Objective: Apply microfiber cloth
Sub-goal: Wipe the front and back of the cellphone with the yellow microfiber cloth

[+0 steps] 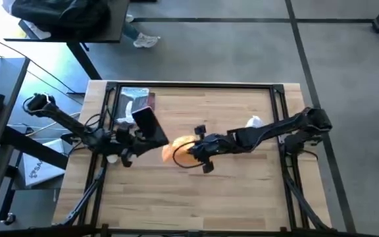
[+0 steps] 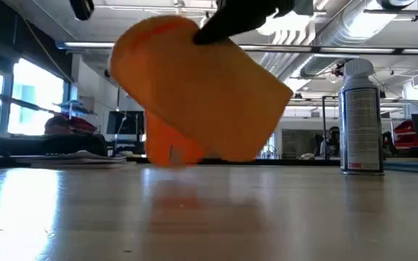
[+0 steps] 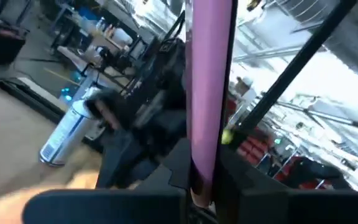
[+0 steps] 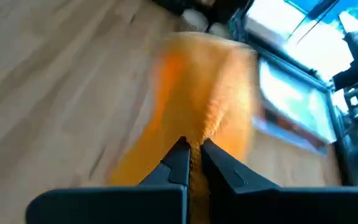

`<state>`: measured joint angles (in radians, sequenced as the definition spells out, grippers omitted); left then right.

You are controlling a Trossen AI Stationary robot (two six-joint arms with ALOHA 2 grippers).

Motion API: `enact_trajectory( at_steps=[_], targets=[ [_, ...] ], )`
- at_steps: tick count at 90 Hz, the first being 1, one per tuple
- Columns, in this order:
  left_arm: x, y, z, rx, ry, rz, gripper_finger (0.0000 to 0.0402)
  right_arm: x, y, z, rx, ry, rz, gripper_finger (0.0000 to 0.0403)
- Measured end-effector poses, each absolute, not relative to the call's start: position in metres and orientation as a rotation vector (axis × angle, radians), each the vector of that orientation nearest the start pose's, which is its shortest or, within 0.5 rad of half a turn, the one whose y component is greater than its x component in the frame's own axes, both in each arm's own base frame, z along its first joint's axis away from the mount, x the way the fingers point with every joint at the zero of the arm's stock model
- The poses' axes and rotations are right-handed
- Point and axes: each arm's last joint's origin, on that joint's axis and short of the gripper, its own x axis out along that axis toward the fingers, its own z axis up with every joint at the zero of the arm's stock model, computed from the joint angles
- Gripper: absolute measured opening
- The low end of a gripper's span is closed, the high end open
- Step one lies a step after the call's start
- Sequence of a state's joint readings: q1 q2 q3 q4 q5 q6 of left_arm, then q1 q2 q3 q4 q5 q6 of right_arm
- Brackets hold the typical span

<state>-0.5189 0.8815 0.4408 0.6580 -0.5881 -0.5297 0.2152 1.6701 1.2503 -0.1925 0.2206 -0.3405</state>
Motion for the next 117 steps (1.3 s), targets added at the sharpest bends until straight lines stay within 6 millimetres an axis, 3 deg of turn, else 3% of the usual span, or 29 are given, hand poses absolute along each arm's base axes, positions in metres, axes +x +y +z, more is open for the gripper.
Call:
enact_trajectory(
  at_steps=[28, 45, 58, 80, 97, 117],
  targets=[
    [0.179, -0.089, 0.259, -0.66, -0.129, 0.143, 0.0013, 0.377, 0.081, 0.29, -0.432, 0.331, 0.031, 0.0],
    [0.195, -0.098, 0.238, -0.681, -0.069, 0.176, 0.0013, 0.387, 0.084, 0.291, -0.5, 0.22, 0.027, 0.0],
    [0.203, -0.104, 0.231, -0.692, -0.068, 0.134, 0.0013, 0.392, 0.082, 0.288, -0.498, 0.2, -0.006, 0.0],
    [0.203, -0.111, 0.226, -0.7, -0.049, 0.106, 0.0013, 0.391, 0.079, 0.295, -0.604, 0.199, -0.221, 0.0],
    [0.199, -0.114, 0.231, -0.704, -0.056, 0.057, 0.0013, 0.391, 0.085, 0.296, -0.611, 0.173, -0.123, 0.0],
    [0.199, -0.11, 0.236, -0.685, -0.096, 0.066, 0.0013, 0.39, 0.093, 0.283, -0.517, 0.237, 0.053, 0.0]
  ],
)
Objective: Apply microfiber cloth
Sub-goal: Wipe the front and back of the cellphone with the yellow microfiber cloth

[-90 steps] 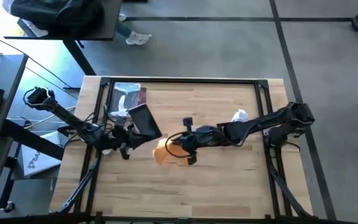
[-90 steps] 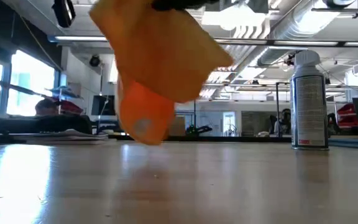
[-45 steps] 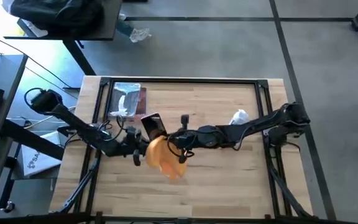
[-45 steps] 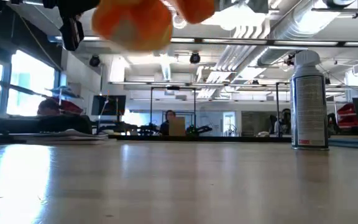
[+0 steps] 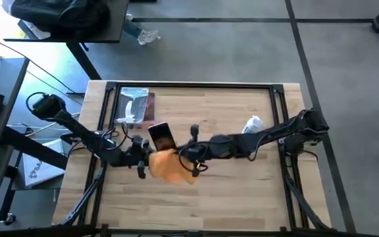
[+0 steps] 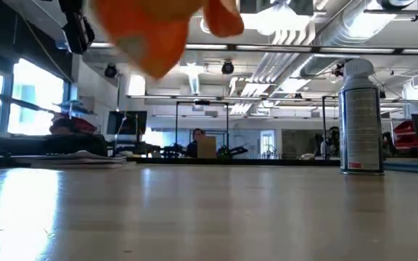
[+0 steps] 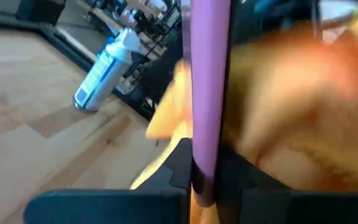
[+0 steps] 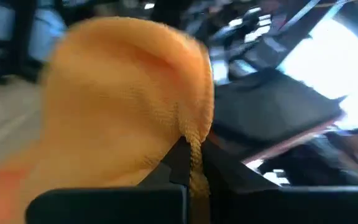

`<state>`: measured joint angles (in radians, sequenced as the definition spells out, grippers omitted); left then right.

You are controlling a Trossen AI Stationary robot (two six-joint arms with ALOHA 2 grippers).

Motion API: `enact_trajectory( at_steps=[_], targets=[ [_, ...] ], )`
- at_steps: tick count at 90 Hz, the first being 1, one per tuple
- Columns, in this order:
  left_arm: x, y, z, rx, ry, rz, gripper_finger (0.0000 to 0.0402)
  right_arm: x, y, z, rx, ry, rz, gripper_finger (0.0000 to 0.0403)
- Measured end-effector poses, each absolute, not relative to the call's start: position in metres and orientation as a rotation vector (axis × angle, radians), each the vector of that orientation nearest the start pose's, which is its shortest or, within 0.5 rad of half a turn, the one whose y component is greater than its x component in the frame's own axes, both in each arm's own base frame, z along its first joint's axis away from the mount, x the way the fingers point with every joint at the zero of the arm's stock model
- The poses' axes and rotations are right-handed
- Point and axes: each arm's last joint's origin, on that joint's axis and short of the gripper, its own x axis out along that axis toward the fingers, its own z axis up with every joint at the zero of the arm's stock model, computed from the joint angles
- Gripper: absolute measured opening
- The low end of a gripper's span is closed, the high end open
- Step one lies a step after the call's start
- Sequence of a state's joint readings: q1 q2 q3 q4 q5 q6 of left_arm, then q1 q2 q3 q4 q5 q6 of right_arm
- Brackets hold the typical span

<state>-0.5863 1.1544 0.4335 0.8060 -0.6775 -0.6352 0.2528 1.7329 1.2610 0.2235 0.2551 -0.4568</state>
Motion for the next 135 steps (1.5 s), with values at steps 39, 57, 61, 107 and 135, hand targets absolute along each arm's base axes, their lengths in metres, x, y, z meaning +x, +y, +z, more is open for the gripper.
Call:
enact_trajectory(
  at_steps=[39, 57, 61, 107, 135],
  targets=[
    [0.19, -0.099, 0.255, -0.255, -0.163, 0.199, 0.0012, 0.357, 0.1, 0.267, -0.273, 0.615, 0.184, 0.0],
    [0.203, -0.097, 0.236, 0.096, -0.039, 0.276, 0.0012, 0.328, 0.082, 0.264, -0.215, 0.886, -0.018, 0.0],
    [0.206, -0.097, 0.23, 0.185, 0.007, 0.291, 0.0012, 0.322, 0.077, 0.263, -0.212, 0.937, -0.082, 0.0],
    [0.237, -0.095, 0.129, 1.013, 0.526, 0.309, 0.0012, 0.312, 0.035, 0.303, -0.217, 0.759, -0.348, 0.0],
    [0.241, -0.094, 0.082, 1.429, 0.745, 0.31, 0.0012, 0.364, 0.044, 0.251, -0.049, 0.731, -0.274, 0.0]
  ],
)
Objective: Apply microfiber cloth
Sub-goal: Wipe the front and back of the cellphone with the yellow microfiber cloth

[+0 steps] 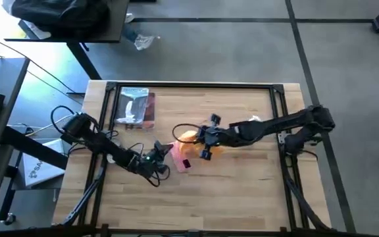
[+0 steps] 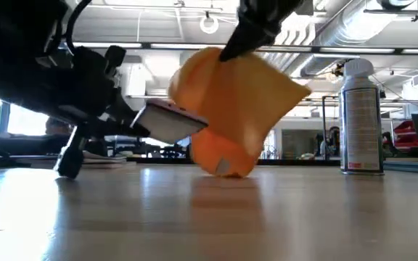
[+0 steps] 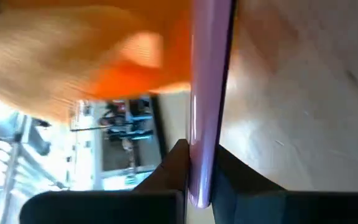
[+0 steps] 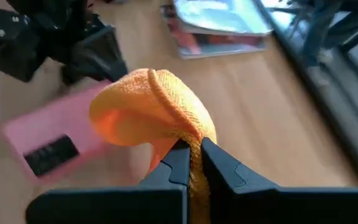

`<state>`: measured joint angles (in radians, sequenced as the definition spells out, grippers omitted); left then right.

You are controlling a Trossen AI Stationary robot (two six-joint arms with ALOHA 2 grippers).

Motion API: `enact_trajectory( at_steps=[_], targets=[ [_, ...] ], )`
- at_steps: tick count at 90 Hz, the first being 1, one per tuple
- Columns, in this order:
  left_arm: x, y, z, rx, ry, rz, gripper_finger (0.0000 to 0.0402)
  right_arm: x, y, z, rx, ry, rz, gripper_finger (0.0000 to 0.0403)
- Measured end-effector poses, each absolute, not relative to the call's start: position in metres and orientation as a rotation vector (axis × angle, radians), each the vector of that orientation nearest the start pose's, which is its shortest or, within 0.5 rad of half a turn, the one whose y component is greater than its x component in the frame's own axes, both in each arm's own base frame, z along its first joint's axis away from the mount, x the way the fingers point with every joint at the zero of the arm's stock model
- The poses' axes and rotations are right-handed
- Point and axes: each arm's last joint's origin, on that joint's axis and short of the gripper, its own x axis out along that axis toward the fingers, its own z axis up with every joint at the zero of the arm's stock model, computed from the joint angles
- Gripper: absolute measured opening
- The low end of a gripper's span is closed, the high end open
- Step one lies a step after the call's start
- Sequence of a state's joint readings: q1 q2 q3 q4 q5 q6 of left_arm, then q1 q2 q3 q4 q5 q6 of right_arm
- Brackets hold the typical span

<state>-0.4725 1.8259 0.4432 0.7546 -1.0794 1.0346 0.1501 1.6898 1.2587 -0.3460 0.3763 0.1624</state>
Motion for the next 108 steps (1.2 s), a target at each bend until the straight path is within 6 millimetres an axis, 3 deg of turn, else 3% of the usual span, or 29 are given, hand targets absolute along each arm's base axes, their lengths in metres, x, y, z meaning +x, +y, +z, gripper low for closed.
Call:
enact_trajectory(
  at_steps=[16, 39, 62, 77, 91, 99, 108],
  targets=[
    [0.243, -0.095, 0.081, 1.465, 0.723, 0.311, 0.0012, 0.396, 0.058, 0.206, -0.004, 0.713, -0.145, 0.0],
    [0.246, -0.097, 0.087, 1.554, 0.698, 0.293, 0.0012, 0.416, 0.062, 0.175, -0.027, 0.675, -0.007, 0.0],
    [0.253, -0.101, 0.093, 1.646, 0.694, 0.276, 0.0012, 0.423, 0.052, 0.181, -0.184, 0.582, 0.009, 0.0],
    [0.256, -0.11, 0.096, 1.692, 0.675, 0.246, 0.0012, 0.41, 0.034, 0.18, -0.315, 0.786, -0.106, 0.0],
    [0.255, -0.116, 0.096, 1.702, 0.654, 0.211, 0.0012, 0.388, 0.011, 0.196, -0.414, 0.945, -0.278, 0.0],
    [0.255, -0.117, 0.096, 1.7, 0.641, 0.196, 0.0012, 0.381, -0.002, 0.207, -0.356, 0.951, -0.336, 0.0],
    [0.255, -0.117, 0.096, 1.699, 0.638, 0.189, 0.0012, 0.384, -0.015, 0.211, -0.172, 0.901, -0.319, 0.0]
  ],
)
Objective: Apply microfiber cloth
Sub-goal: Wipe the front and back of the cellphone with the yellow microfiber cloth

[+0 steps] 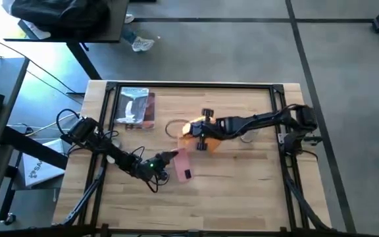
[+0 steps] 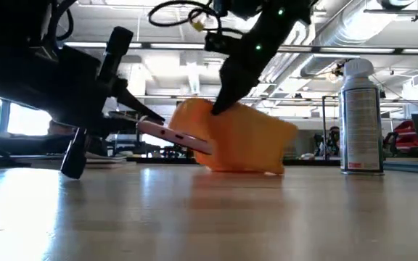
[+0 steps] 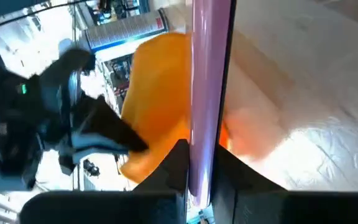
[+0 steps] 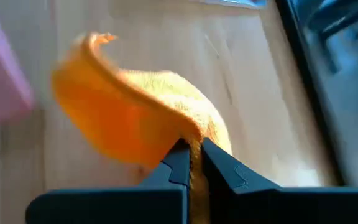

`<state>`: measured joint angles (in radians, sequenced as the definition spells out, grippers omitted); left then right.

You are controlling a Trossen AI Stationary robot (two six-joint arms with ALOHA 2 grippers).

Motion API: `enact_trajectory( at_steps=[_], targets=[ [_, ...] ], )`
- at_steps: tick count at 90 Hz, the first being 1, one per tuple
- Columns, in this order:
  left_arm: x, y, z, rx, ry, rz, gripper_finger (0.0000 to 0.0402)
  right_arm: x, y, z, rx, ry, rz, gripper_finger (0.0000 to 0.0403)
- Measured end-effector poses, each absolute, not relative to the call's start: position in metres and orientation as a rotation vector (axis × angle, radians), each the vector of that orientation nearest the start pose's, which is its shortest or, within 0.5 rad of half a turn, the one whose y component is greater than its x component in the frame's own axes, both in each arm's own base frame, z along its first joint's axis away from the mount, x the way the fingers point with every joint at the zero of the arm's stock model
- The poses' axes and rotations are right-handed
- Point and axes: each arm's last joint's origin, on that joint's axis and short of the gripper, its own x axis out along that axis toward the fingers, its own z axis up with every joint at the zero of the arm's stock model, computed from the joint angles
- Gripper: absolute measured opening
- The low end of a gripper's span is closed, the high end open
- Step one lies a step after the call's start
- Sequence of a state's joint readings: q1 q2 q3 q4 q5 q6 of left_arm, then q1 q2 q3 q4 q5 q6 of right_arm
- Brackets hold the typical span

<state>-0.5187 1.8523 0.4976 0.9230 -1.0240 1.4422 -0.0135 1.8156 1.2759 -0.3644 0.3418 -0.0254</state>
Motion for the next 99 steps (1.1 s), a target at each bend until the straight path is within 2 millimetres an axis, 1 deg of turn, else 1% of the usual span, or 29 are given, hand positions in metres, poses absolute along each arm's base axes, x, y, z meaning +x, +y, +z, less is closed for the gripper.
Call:
enact_trajectory(
  at_steps=[6, 14, 25, 33, 43, 55, 65, 83, 93, 99],
  targets=[
    [0.256, -0.117, 0.096, 1.697, 0.636, 0.188, 0.0012, 0.39, -0.018, 0.209, -0.033, 0.845, -0.24, 0.0],
    [0.256, -0.117, 0.096, 1.698, 0.637, 0.188, 0.0012, 0.4, -0.014, 0.204, 0.111, 0.788, -0.119, 0.0],
    [0.256, -0.117, 0.096, 1.697, 0.638, 0.19, 0.0012, 0.41, -0.005, 0.195, 0.214, 0.741, -0.006, 0.0],
    [0.256, -0.117, 0.097, 1.696, 0.639, 0.194, 0.0012, 0.414, -0.001, 0.19, 0.26, 0.733, 0.03, 0.0],
    [0.256, -0.117, 0.097, 1.695, 0.634, 0.188, 0.0012, 0.415, 0.003, 0.183, 0.329, 0.757, 0.025, 0.0],
    [0.256, -0.116, 0.097, 1.694, 0.64, 0.193, 0.0012, 0.416, 0.004, 0.177, 0.484, 0.784, 0.017, 0.0],
    [0.256, -0.115, 0.096, 1.684, 0.643, 0.199, 0.0012, 0.415, 0.012, 0.175, 0.552, 0.805, -0.02, 0.0],
    [0.256, -0.115, 0.096, 1.675, 0.647, 0.211, 0.0012, 0.414, 0.033, 0.174, 0.566, 0.814, -0.065, 0.0],
    [0.256, -0.115, 0.097, 1.674, 0.643, 0.206, 0.0012, 0.415, 0.035, 0.175, 0.536, 0.782, -0.108, 0.0],
    [0.256, -0.115, 0.097, 1.674, 0.643, 0.206, 0.0012, 0.415, 0.032, 0.175, 0.515, 0.771, -0.137, 0.0]
  ],
)
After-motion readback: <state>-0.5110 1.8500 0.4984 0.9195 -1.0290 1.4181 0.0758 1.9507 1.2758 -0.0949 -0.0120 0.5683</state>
